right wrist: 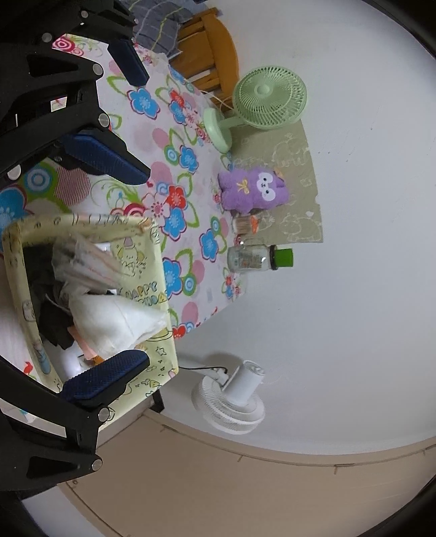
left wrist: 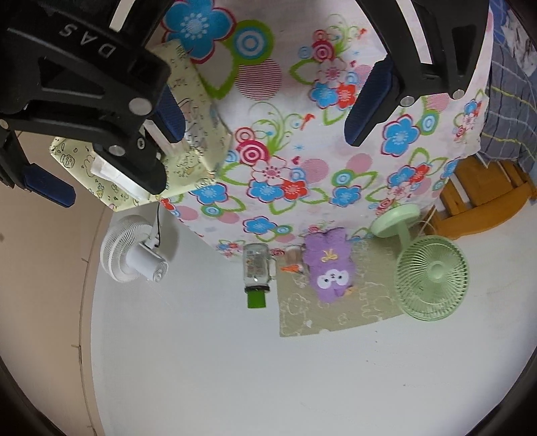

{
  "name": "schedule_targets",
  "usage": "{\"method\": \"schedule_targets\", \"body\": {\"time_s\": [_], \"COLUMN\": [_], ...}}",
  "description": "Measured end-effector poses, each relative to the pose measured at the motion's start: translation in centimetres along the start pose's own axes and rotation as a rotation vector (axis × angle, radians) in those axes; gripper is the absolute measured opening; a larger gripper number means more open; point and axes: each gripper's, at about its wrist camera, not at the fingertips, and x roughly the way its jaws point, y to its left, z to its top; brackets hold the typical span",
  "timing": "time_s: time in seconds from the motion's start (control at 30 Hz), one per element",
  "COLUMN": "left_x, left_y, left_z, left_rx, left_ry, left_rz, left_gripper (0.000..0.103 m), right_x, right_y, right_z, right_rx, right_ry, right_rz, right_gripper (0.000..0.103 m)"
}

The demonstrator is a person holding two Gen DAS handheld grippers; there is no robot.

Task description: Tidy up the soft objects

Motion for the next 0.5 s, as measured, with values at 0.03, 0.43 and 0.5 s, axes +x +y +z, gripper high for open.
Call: {"method": "schedule_targets", "body": {"time_s": [0.03, 0.43, 0.5], "left_x": [-0.3, -4.1, -4.7], "left_y": [0.3, 6.0, 6.9], "left_z": [0.0, -0.9, -1.1], "left_rx": [-0.005, -0.083, -0.093], "left_ry": [-0.006, -0.079, -0.090], "left_rz": [0.005, 0.071, 0.085], "left_gripper": [0.100, 0.103, 0.103], "right_x": [-0.2, -3.4, -3.9], "right_y": [0.3, 3.9, 4.5], "right_z": [0.1, 0.6, 0.6], "right_rx": [-0.001, -0.032, -0.035], "right_ry": [-0.005, -0.069, -0.078], "right_rz": [0.001, 0.016, 0.022], "right_gripper": [0.100, 0.100, 0.100]}}
